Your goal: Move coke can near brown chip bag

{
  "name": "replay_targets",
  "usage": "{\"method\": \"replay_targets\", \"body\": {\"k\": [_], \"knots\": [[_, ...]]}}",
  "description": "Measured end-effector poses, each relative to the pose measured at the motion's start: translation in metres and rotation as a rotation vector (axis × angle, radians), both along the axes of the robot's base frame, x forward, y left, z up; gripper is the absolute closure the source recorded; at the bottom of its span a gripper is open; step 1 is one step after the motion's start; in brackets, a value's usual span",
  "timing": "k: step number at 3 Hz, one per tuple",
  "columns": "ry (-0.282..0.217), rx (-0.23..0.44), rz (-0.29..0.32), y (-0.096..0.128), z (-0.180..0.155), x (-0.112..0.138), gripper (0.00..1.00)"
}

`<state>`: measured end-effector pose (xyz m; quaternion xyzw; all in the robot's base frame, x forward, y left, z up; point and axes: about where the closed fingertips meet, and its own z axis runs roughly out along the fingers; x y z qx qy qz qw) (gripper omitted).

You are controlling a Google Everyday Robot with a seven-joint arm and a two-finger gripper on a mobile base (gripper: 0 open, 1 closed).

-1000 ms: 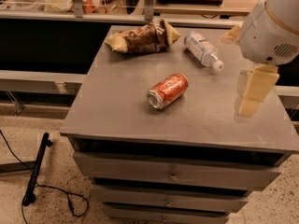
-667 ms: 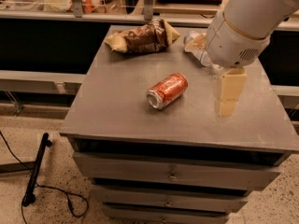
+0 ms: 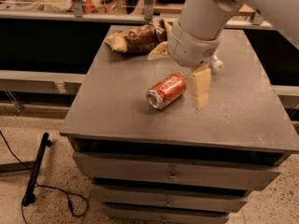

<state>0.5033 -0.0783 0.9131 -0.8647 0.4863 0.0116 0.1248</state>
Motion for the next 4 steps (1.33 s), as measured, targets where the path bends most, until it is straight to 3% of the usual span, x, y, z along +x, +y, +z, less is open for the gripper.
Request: {"method": "replay_targets", "body": {"k": [1,2,3,4], "knots": [[0.015,-0.022,0.131,0.017,-0.012,0.02,0.0],[0.038,-0.052,0.218,0.028,-0.033,0.032,0.0],[0.061,-0.087,0.229,0.022,-0.058,0.047,0.0],[0.076,-0.1,0.222,0.014,-0.073,0.063,0.12]]}}
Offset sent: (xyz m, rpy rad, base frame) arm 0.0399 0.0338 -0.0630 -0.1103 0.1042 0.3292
